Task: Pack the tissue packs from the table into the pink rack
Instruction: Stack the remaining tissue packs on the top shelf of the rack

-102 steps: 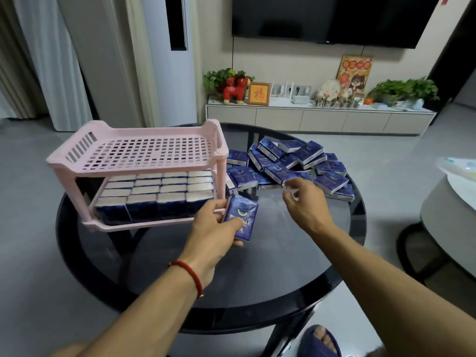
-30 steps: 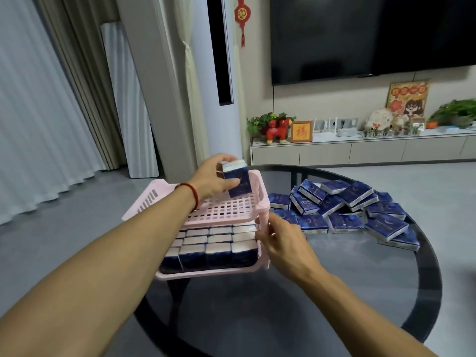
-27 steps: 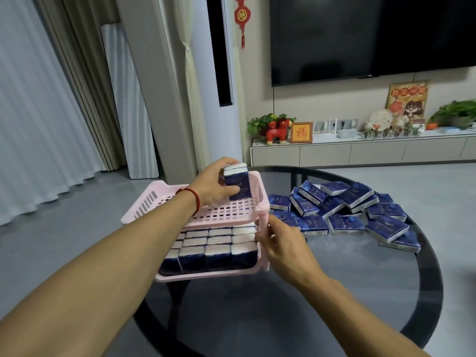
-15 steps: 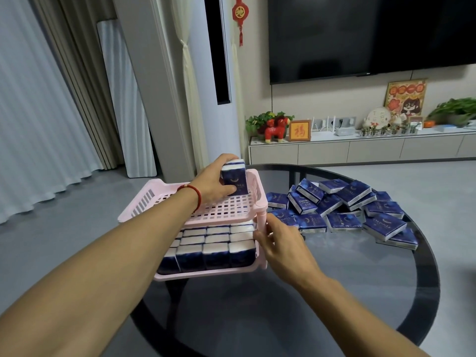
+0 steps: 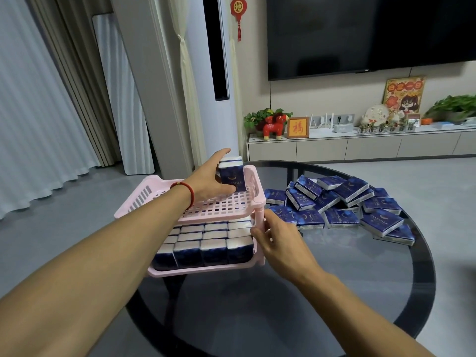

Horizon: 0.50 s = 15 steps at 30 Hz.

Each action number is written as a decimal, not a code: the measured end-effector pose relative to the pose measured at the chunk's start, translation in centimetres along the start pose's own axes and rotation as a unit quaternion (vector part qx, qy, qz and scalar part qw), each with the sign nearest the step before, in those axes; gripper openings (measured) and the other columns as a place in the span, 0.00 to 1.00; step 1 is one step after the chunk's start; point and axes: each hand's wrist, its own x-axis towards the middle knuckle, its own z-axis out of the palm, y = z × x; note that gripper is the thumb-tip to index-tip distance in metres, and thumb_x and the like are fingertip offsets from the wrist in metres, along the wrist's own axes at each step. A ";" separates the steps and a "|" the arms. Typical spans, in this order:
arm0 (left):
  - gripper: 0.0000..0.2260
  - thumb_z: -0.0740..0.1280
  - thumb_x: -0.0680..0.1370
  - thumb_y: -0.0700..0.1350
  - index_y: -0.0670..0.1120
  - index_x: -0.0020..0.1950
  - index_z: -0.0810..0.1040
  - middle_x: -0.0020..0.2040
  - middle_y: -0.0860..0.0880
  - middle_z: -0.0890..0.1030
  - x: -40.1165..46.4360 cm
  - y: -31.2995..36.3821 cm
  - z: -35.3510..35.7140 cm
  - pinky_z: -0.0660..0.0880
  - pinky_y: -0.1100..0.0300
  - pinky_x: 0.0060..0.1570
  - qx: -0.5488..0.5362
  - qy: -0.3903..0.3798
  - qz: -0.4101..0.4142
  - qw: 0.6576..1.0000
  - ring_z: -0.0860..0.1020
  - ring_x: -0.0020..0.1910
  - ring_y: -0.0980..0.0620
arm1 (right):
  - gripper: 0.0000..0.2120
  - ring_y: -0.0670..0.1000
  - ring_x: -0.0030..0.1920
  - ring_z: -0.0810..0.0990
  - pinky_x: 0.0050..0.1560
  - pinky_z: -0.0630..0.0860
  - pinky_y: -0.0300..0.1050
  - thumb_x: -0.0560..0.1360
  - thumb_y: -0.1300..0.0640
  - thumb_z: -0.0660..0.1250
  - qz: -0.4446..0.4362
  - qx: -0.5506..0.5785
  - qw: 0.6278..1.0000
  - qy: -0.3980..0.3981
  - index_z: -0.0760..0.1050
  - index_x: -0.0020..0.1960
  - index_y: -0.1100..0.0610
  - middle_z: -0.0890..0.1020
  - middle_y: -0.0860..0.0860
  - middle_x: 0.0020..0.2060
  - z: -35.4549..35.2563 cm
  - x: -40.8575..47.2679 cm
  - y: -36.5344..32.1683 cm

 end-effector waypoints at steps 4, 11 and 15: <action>0.48 0.79 0.73 0.38 0.57 0.83 0.53 0.70 0.44 0.76 -0.2 -0.2 -0.1 0.79 0.46 0.63 -0.001 0.001 -0.010 1.000 0.79 0.65 0.43 | 0.14 0.47 0.50 0.82 0.52 0.81 0.52 0.82 0.42 0.59 -0.023 0.019 1.000 -0.004 0.72 0.64 0.48 0.84 0.46 0.53 -0.5 -0.3 0.2; 0.49 0.77 0.74 0.37 0.54 0.84 0.49 0.70 0.43 0.74 -1.1 0.5 -0.7 0.76 0.47 0.67 0.005 0.010 -0.030 0.999 0.77 0.67 0.43 | 0.16 0.54 0.60 0.75 0.61 0.75 0.53 0.79 0.55 0.60 0.074 -0.079 0.987 0.121 0.74 0.67 0.50 0.78 0.53 0.62 -0.4 1.7 5.1; 0.44 0.76 0.76 0.45 0.52 0.83 0.51 0.76 0.42 0.68 -4.0 2.4 -0.7 0.72 0.47 0.69 0.011 0.120 -0.032 0.992 0.71 0.72 0.44 | 0.22 0.61 0.72 0.64 0.68 0.66 0.59 0.83 0.51 0.58 0.071 -0.259 0.962 0.039 0.65 0.76 0.40 0.65 0.58 0.75 0.1 3.0 6.6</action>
